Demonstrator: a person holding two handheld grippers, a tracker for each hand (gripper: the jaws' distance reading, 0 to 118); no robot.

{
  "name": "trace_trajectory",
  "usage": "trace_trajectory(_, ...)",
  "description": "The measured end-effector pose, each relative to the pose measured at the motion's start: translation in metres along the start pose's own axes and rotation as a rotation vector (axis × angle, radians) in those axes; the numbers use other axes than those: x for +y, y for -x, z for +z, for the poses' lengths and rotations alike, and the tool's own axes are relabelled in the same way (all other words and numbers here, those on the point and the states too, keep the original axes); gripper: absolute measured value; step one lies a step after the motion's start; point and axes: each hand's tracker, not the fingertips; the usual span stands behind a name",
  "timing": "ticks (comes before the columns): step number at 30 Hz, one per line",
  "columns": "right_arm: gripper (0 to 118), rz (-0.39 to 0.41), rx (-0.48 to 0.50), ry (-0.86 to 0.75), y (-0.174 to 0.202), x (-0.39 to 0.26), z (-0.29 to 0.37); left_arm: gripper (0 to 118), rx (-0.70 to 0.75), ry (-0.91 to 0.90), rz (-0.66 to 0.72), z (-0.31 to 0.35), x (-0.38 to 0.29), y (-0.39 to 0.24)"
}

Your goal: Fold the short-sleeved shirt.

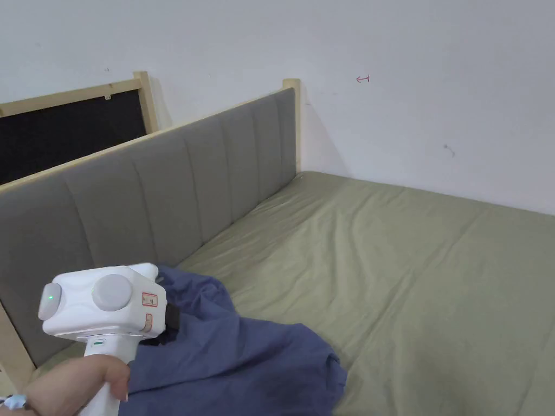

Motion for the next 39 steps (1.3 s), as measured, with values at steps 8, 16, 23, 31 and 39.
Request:
trace_trajectory(8, 0, -0.143, -0.075, 0.109, -0.026, -0.016, -0.014, 112, 0.095, 0.132, 0.018, -0.113, -0.009, 0.005)
trace_trajectory(16, 0, -0.124, -0.039, 0.157, -0.013, -0.021, -0.031, 118, 0.188, 0.149, -0.085, -0.175, -0.015, -0.004)
trace_trajectory(23, 0, -0.134, 0.014, 0.183, 0.006, -0.027, -0.04, 94, 0.176, 0.032, -0.17, -0.158, -0.026, -0.001)
trace_trajectory(31, 0, -0.105, 0.023, 0.155, 0.002, -0.016, -0.022, 1, 0.164, -0.119, -0.31, -0.093, -0.048, -0.011)
trace_trajectory(39, 0, -0.127, 0.002, 0.085, -0.012, 0.001, 0.007, 0, 0.1, -0.359, -0.269, 0.019, -0.016, 0.015)
